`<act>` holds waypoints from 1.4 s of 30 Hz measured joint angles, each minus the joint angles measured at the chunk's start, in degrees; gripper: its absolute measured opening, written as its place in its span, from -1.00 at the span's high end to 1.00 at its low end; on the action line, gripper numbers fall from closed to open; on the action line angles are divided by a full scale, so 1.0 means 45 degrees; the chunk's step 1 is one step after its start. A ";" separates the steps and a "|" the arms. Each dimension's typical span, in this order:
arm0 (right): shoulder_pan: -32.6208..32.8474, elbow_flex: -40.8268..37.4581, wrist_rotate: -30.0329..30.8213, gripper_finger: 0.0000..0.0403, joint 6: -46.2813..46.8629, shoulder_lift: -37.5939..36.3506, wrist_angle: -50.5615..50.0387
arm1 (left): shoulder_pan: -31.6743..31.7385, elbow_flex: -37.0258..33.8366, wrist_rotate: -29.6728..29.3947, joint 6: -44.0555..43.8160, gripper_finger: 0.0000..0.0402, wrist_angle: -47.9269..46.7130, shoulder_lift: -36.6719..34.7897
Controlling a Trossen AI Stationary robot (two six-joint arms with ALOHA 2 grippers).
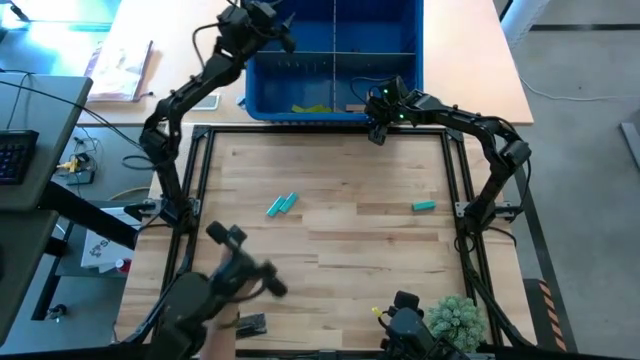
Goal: Sort blocks
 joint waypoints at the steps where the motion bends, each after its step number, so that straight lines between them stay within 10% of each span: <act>1: 0.0000 0.0000 0.0000 0.03 0.0000 0.0000 0.0000 | -0.0055 0.0000 0.0552 -0.0105 -0.07 -0.0425 -0.0367; 12: 0.0000 0.0000 0.0000 0.03 0.0000 0.0000 0.0002 | -0.1302 -0.4016 0.3840 -0.0105 -0.05 -0.2495 -0.5335; 26: 0.0000 0.0000 -0.0005 0.03 0.0000 0.0000 0.0000 | -0.8953 -1.3020 -0.2476 -0.0177 0.12 0.0128 -1.1614; 34: 0.0000 0.0000 0.0000 0.03 0.0000 0.0000 0.0000 | -1.1682 -1.3508 -0.9348 -0.2674 0.15 -0.5988 -1.3322; 42: 0.0000 0.0000 0.0000 0.03 0.0000 0.0000 0.0000 | -1.0744 -1.3508 -0.7182 -0.5445 0.15 -0.8909 -1.2819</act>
